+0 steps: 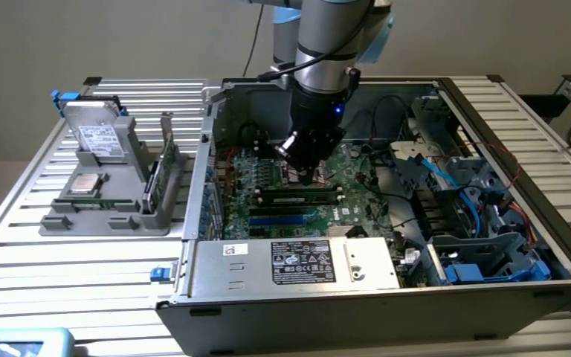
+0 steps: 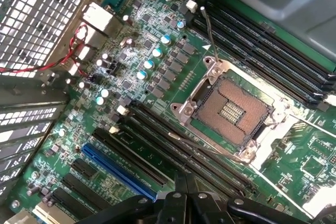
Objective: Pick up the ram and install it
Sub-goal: 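Press down the ram until it locks into place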
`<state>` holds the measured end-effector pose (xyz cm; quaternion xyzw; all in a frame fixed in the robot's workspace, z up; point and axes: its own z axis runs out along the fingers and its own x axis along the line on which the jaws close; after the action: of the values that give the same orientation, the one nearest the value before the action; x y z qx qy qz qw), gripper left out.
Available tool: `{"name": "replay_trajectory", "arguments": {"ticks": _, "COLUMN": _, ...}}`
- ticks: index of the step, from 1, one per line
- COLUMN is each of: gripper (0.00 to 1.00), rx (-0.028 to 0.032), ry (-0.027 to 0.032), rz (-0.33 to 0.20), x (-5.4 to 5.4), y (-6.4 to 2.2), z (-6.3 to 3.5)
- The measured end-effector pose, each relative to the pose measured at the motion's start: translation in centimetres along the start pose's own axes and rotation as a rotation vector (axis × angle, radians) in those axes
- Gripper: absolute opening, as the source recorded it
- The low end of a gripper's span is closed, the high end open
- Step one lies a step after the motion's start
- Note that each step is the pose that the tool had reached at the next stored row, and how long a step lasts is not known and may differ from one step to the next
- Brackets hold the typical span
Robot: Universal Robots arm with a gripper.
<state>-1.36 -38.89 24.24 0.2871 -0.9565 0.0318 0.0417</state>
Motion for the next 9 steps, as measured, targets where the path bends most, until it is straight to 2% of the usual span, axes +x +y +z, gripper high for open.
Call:
{"name": "replay_trajectory", "arguments": {"ticks": 6, "gripper": 0.11, "rx": 0.0074, "ry": -0.0096, "rz": 0.056, "x": 0.0, "y": 0.0, "z": 0.0}}
{"name": "replay_trajectory", "arguments": {"ticks": 9, "gripper": 0.11, "rx": 0.009, "ry": -0.0112, "rz": 0.086, "x": 0.0, "y": -0.01, "z": -0.01}}
